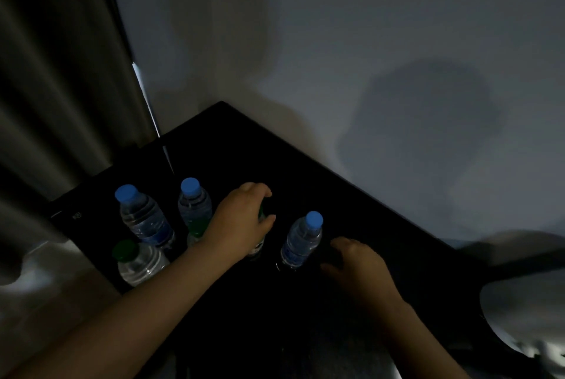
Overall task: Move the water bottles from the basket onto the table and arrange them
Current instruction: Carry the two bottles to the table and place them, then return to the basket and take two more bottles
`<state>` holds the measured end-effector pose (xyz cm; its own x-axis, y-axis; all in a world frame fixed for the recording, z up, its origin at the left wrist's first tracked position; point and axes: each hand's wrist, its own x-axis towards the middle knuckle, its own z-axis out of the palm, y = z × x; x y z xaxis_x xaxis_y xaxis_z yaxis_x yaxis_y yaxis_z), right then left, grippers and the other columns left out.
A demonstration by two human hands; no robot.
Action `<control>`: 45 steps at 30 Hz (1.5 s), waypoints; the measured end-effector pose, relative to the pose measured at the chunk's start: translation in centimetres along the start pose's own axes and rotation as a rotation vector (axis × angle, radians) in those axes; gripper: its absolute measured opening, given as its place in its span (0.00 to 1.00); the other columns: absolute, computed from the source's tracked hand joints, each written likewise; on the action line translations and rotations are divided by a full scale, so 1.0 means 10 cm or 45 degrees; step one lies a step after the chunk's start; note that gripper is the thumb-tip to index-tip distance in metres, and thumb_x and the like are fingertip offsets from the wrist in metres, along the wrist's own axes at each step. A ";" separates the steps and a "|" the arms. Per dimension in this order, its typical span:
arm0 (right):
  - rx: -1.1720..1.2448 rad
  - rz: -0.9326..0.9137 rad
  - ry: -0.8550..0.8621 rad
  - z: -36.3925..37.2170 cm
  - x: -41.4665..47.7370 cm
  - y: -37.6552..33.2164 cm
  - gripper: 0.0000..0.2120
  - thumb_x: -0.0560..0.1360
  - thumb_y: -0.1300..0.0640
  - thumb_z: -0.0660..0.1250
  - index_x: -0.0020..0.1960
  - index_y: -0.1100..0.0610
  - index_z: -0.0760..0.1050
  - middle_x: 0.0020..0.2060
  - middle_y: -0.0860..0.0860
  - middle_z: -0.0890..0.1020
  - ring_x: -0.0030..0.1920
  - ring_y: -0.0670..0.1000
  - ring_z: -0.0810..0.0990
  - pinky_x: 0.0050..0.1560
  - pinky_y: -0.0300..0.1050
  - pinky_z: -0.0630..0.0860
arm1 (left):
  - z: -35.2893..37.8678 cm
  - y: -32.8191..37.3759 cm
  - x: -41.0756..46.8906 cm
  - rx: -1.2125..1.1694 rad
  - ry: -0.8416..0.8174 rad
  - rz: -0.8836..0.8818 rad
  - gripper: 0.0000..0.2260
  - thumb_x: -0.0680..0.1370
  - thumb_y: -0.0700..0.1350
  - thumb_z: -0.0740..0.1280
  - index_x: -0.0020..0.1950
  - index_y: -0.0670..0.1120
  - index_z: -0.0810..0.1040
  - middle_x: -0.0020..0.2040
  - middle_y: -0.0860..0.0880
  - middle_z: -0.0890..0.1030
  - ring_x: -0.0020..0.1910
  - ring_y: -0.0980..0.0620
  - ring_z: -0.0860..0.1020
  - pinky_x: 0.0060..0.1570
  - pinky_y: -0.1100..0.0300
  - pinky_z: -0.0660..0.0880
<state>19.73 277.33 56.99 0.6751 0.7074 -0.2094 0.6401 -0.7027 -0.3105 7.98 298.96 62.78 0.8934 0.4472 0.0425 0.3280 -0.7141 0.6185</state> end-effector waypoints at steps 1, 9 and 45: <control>-0.047 0.022 -0.045 -0.03 -0.04 0.01 0.25 0.72 0.44 0.69 0.66 0.47 0.69 0.59 0.46 0.77 0.49 0.41 0.74 0.43 0.27 0.64 | -0.04 0.03 -0.02 0.038 -0.027 0.052 0.17 0.77 0.48 0.66 0.64 0.47 0.71 0.62 0.49 0.73 0.51 0.54 0.73 0.48 0.64 0.68; -0.105 0.217 -0.110 -0.17 -0.48 -0.06 0.22 0.73 0.45 0.69 0.64 0.48 0.70 0.55 0.48 0.78 0.51 0.46 0.77 0.47 0.37 0.74 | -0.08 0.27 -0.30 0.271 -0.293 0.311 0.14 0.77 0.51 0.65 0.60 0.48 0.72 0.58 0.49 0.74 0.55 0.51 0.73 0.52 0.58 0.72; 0.191 1.391 0.504 -0.01 -5.63 1.11 0.17 0.72 0.48 0.68 0.60 0.48 0.75 0.55 0.45 0.81 0.56 0.48 0.78 0.51 0.41 0.74 | 2.26 3.61 -3.06 0.509 -1.033 1.384 0.15 0.77 0.51 0.65 0.61 0.46 0.73 0.59 0.47 0.74 0.57 0.47 0.75 0.57 0.52 0.73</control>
<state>-11.13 229.72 65.42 0.9233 -0.3586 -0.1374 -0.3828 -0.8877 -0.2559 -0.54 247.33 66.09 0.6339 -0.7487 -0.1940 -0.6870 -0.6603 0.3035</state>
